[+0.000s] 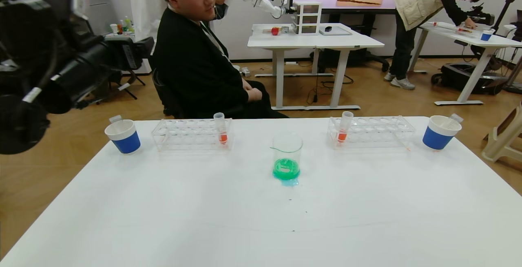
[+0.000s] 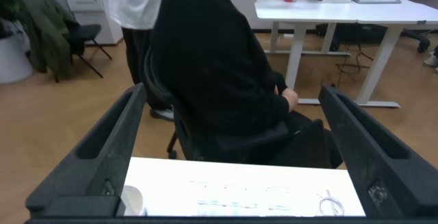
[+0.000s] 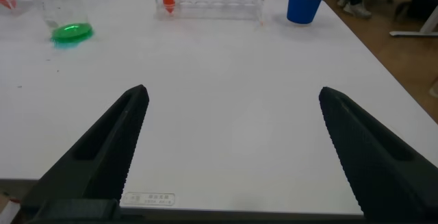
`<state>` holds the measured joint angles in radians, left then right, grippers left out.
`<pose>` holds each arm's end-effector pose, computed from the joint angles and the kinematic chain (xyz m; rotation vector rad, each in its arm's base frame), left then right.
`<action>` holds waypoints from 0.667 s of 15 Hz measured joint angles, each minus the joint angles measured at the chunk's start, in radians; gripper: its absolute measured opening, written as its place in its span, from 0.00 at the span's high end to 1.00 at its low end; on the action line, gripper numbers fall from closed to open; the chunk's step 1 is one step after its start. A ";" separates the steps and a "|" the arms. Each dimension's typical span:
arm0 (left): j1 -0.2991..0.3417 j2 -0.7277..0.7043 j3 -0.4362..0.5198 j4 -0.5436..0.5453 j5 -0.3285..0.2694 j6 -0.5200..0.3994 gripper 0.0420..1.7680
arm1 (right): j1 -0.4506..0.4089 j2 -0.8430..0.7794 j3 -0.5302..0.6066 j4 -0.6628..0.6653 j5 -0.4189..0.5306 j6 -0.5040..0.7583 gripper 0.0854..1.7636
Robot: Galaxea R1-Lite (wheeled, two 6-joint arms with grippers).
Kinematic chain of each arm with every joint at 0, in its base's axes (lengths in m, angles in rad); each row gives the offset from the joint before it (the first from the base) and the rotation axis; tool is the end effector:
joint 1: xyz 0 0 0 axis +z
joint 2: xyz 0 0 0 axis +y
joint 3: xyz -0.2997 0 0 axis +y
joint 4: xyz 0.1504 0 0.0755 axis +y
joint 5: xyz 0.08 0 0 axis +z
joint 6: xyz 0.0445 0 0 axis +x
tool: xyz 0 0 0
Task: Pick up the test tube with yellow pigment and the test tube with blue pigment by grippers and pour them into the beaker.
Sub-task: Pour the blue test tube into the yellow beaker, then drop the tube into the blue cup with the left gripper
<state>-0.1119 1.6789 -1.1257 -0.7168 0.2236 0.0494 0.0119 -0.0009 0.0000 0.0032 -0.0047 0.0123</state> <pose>0.3208 -0.0261 0.3033 0.0219 -0.1586 0.1154 -0.0249 -0.0005 0.0751 0.0123 0.0023 0.0072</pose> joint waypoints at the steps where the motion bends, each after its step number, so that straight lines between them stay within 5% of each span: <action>1: 0.007 -0.074 0.028 0.027 0.000 0.032 0.01 | 0.000 0.000 0.000 0.000 0.000 0.000 0.02; 6: 0.040 -0.469 0.190 0.190 0.001 0.103 0.01 | 0.000 0.000 0.000 0.000 0.000 0.000 0.02; 10: 0.089 -0.769 0.256 0.436 0.015 0.107 0.01 | 0.000 0.000 0.000 0.000 0.000 0.000 0.02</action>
<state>-0.0226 0.9100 -0.8702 -0.2809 0.2389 0.1566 0.0119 -0.0009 0.0000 0.0032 -0.0047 0.0119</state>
